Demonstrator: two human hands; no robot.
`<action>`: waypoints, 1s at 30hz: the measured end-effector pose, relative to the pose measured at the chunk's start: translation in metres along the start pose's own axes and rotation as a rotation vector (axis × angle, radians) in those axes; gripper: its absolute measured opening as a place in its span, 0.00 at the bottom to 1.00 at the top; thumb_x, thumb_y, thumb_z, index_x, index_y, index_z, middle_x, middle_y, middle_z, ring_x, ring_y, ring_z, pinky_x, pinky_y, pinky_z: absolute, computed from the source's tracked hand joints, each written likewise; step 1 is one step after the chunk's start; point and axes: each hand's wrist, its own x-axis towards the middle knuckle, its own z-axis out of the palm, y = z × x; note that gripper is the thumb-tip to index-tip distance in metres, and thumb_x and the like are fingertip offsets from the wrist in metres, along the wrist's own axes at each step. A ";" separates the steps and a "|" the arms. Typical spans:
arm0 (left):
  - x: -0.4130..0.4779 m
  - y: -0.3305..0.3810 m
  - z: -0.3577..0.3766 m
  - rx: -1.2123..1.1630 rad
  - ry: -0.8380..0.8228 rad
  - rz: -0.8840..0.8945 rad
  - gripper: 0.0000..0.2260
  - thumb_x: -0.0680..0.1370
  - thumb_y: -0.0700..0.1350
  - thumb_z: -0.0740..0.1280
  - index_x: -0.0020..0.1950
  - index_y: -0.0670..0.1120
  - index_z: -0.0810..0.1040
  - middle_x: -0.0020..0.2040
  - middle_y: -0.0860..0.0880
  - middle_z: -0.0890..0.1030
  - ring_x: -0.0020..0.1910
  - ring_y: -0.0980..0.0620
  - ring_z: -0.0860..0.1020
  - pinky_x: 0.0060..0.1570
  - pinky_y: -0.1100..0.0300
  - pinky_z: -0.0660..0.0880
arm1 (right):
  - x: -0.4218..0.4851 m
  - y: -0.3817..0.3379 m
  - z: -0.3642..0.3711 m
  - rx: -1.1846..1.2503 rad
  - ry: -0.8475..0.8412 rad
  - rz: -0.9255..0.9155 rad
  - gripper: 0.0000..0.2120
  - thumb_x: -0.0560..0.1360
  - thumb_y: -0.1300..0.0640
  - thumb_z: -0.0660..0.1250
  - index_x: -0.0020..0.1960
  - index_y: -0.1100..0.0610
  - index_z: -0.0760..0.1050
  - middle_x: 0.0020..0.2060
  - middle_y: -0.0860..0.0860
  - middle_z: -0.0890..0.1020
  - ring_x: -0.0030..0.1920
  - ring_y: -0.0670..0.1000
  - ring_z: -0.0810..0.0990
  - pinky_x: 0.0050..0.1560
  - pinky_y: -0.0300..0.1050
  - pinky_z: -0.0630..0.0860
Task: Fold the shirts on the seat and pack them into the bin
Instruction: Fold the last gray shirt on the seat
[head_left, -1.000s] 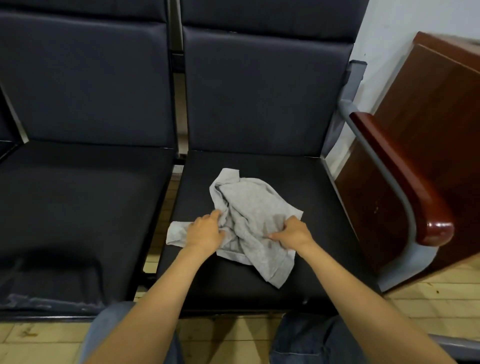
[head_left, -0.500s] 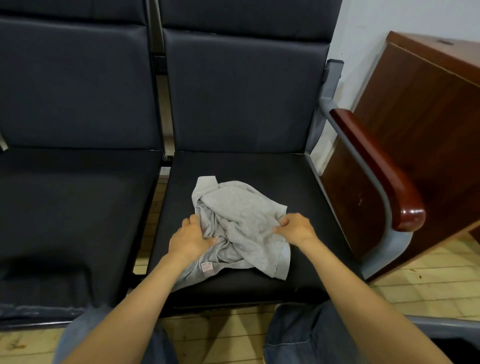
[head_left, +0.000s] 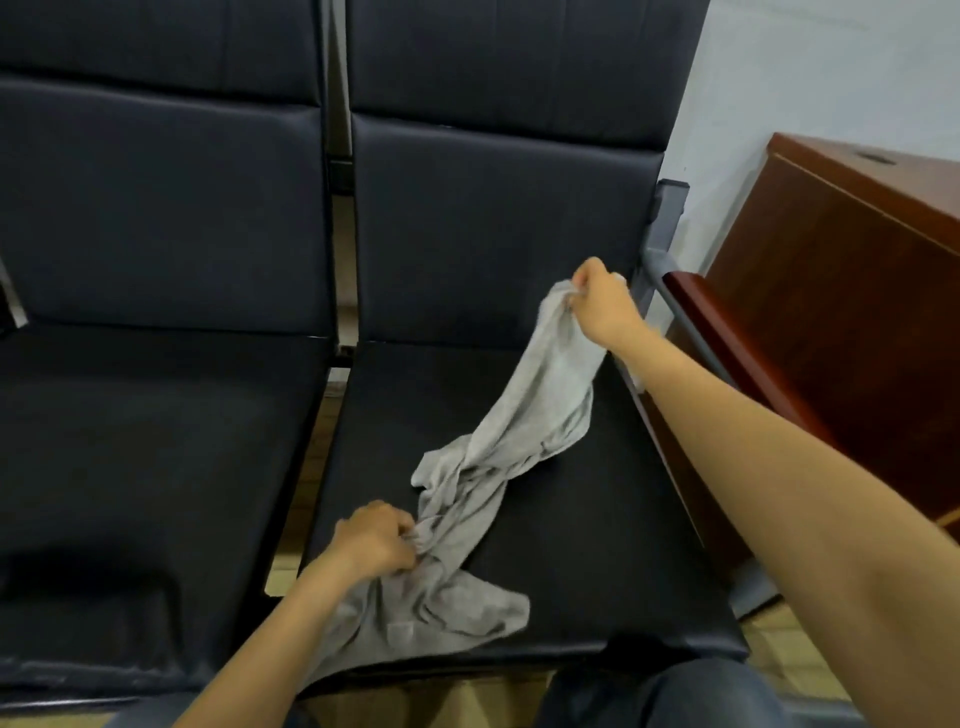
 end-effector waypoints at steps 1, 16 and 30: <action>0.001 0.004 0.001 -0.031 -0.039 0.006 0.15 0.72 0.55 0.69 0.56 0.54 0.75 0.54 0.52 0.71 0.64 0.48 0.70 0.63 0.54 0.67 | 0.011 -0.009 0.009 0.078 -0.066 -0.018 0.12 0.79 0.65 0.56 0.61 0.57 0.64 0.56 0.57 0.71 0.58 0.59 0.72 0.47 0.42 0.66; 0.037 0.045 0.012 -0.471 0.514 0.044 0.15 0.79 0.49 0.64 0.62 0.45 0.69 0.47 0.45 0.80 0.46 0.42 0.79 0.44 0.50 0.74 | -0.096 0.047 0.152 -0.065 -0.585 0.033 0.33 0.79 0.57 0.62 0.77 0.53 0.47 0.75 0.56 0.52 0.70 0.60 0.64 0.67 0.51 0.67; 0.031 0.028 0.005 -0.524 0.655 0.039 0.17 0.77 0.58 0.65 0.49 0.45 0.80 0.45 0.48 0.81 0.48 0.47 0.78 0.49 0.52 0.75 | -0.153 0.107 0.128 -0.181 -0.384 -0.117 0.35 0.80 0.48 0.60 0.77 0.51 0.41 0.76 0.52 0.54 0.73 0.53 0.62 0.75 0.58 0.50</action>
